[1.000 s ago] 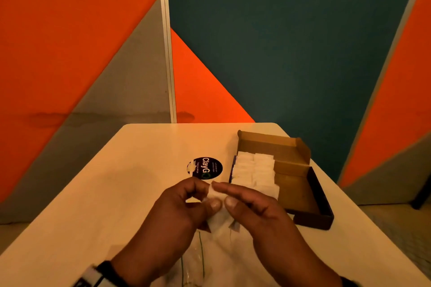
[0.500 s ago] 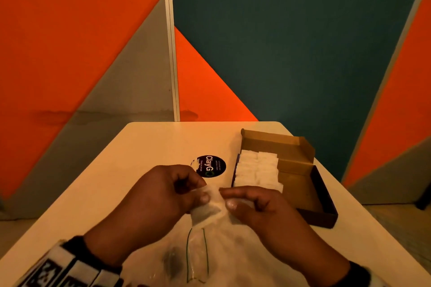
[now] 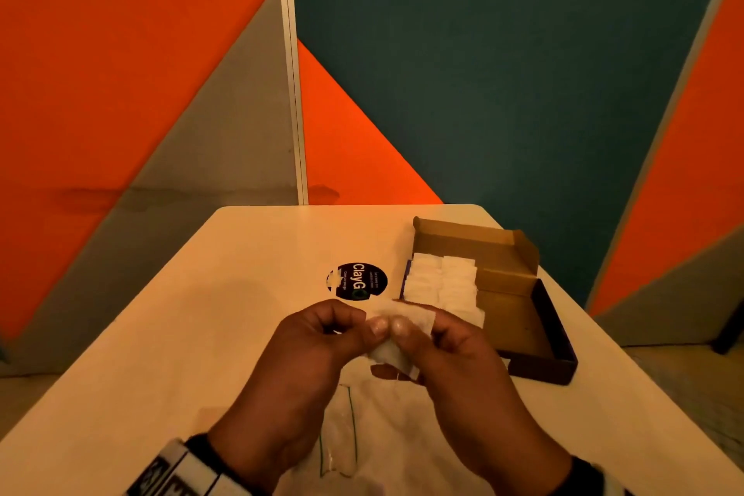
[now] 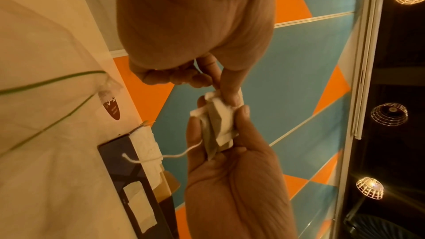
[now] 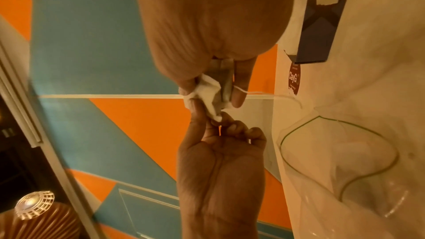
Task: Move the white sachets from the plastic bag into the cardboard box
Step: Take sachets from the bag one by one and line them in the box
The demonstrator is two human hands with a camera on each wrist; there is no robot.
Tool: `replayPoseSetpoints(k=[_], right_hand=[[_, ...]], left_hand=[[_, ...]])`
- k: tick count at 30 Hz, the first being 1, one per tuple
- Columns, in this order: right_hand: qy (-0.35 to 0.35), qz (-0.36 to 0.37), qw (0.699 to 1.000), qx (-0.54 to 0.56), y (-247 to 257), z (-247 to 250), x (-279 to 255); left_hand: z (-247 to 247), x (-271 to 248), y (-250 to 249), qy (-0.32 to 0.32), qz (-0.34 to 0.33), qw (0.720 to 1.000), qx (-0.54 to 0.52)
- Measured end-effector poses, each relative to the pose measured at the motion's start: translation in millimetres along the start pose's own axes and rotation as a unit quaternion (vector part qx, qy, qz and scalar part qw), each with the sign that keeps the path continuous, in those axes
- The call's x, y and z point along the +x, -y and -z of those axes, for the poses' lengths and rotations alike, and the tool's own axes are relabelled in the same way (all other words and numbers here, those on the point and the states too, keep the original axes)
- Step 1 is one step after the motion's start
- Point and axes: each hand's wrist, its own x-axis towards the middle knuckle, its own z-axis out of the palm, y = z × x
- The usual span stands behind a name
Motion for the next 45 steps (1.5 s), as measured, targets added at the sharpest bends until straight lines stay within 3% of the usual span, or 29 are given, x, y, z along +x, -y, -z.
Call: replayPoseSetpoints(k=[6, 12, 17, 24, 36, 40, 45], right_hand=[[-0.076, 0.013, 0.996, -0.039, 3, 2, 1], [-0.105, -0.024, 0.994, -0.022, -3, 14, 8], [-0.062, -0.036, 0.997, 0.019, -6, 12, 8], [-0.009, -0.034, 0.995, 0.094, -8, 5, 4], [0.047, -0.036, 0.998, -0.002, -13, 2, 2], [-0.011, -0.035, 0.999, -0.038, -9, 6, 2], [-0.088, -0.025, 0.974, -0.206, -6, -1, -2]], left_hand=[[5, 2, 0, -0.011, 0.016, 1.000, -0.016], [14, 3, 0, -0.009, 0.037, 0.997, -0.066], [8, 0, 6, 0.034, 0.055, 0.994, -0.085], [-1, 1, 17, 0.012, 0.065, 0.995, -0.071], [3, 11, 21, -0.038, 0.029, 0.990, -0.136], [9, 13, 18, -0.057, 0.005, 0.991, -0.117], [9, 14, 15, -0.070, -0.033, 0.993, -0.090]])
